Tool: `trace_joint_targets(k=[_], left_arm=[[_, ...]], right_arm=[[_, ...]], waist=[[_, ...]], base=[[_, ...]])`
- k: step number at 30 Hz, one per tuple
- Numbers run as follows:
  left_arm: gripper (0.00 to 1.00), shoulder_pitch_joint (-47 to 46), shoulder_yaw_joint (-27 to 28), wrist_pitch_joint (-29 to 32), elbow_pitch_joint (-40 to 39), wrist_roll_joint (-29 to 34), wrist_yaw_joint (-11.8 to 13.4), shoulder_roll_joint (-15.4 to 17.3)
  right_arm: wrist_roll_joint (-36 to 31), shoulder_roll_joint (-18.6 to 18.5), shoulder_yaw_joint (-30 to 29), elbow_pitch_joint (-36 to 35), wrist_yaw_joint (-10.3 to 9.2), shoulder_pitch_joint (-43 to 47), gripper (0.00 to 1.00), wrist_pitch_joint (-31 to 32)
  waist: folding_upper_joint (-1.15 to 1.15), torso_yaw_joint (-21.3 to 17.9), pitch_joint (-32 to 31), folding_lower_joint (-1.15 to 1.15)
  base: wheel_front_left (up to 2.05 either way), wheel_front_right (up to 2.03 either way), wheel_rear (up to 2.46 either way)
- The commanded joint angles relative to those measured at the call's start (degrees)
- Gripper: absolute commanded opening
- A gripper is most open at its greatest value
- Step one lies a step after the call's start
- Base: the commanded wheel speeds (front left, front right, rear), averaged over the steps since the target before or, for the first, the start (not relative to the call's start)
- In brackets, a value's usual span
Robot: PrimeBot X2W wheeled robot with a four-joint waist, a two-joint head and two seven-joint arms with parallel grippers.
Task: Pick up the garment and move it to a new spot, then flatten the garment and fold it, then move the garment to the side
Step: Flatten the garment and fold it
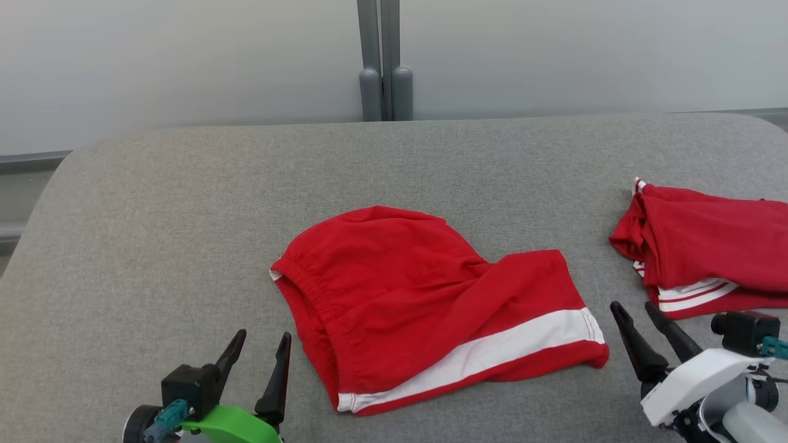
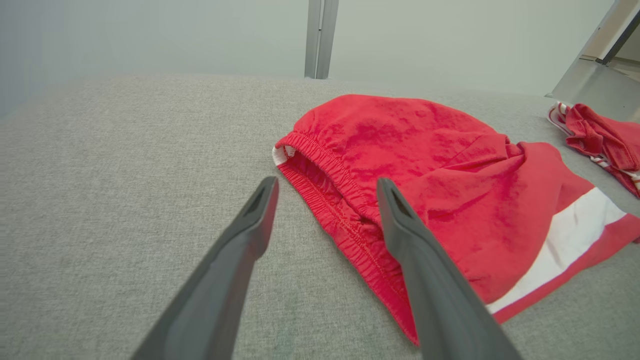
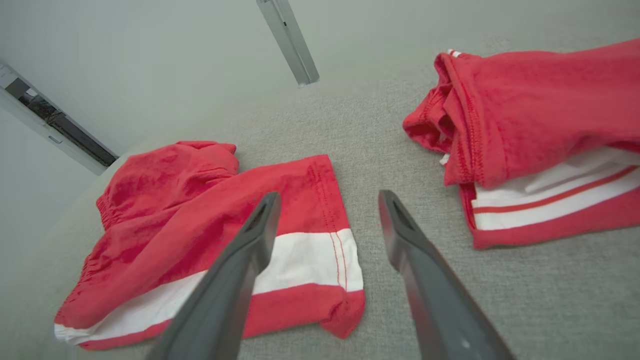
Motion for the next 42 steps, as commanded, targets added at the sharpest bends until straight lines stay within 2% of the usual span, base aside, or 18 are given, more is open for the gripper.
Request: trace_joint_targets(k=[1, 4, 7, 14, 18, 20, 28, 42], left_arm=[[1.00, 0.95, -0.26, 0.36, -0.58, -0.24, -0.35, 0.43], [1.00, 1.04, -0.35, 0.38, -1.75, -0.18, -0.33, 0.89], [1.00, 1.81, 1.56, -2.93, -4.05, -0.75, 0.87, 0.25], [1.00, 3.65, 7.12, -5.98, -9.67, 2.54, 2.98, -0.93], [1.00, 5.88, 11.68, -5.89, -11.97, 5.66, 2.30, -2.75], [1.00, 6.12, 13.20, -5.90, -11.77, 7.16, 1.90, -3.42], [1.00, 8.15, 17.30, -5.92, -9.58, 10.55, -2.48, -7.08], [1.00, 8.07, 18.76, -5.92, -7.30, 12.35, -5.47, -9.12]], right_arm=[[-1.14, 0.83, -0.82, -0.15, -0.05, 1.46, 1.00, -0.12], [-4.27, 1.71, -2.28, 0.25, -0.05, 2.61, 1.00, -0.12], [-8.13, 3.97, -6.67, -2.01, -0.05, 3.65, 1.00, -0.12], [-20.66, 10.72, -20.79, -13.28, -0.04, 7.59, 1.00, -0.12], [-26.24, 13.46, -25.18, -18.03, -0.04, 10.07, 1.00, -0.12], [-27.75, 14.08, -25.80, -18.91, -0.04, 10.81, 1.00, -0.12], [-30.63, 16.39, -25.73, -19.95, -0.04, 12.67, 1.00, -0.12], [-30.06, 15.32, -25.39, -17.64, -0.04, 12.03, 1.00, -0.13]], waist=[[0.00, 0.18, 0.04, 0.00], [0.00, 0.22, 0.32, 0.00], [0.00, 0.00, 0.07, 0.00], [0.00, -0.58, -0.88, 0.00], [0.00, -0.95, -1.40, 0.00], [0.00, -1.13, -1.64, 0.00], [0.00, -1.60, -2.74, 0.00], [0.00, -1.52, -3.00, 0.00]], base=[[0.00, 0.00, 0.00], [0.00, 0.00, 0.00], [0.00, 0.00, 0.00], [0.00, 0.00, 0.00], [0.00, 0.00, 0.00], [0.00, 0.00, 0.00], [0.00, 0.00, 0.00], [0.00, 0.00, 0.00]])
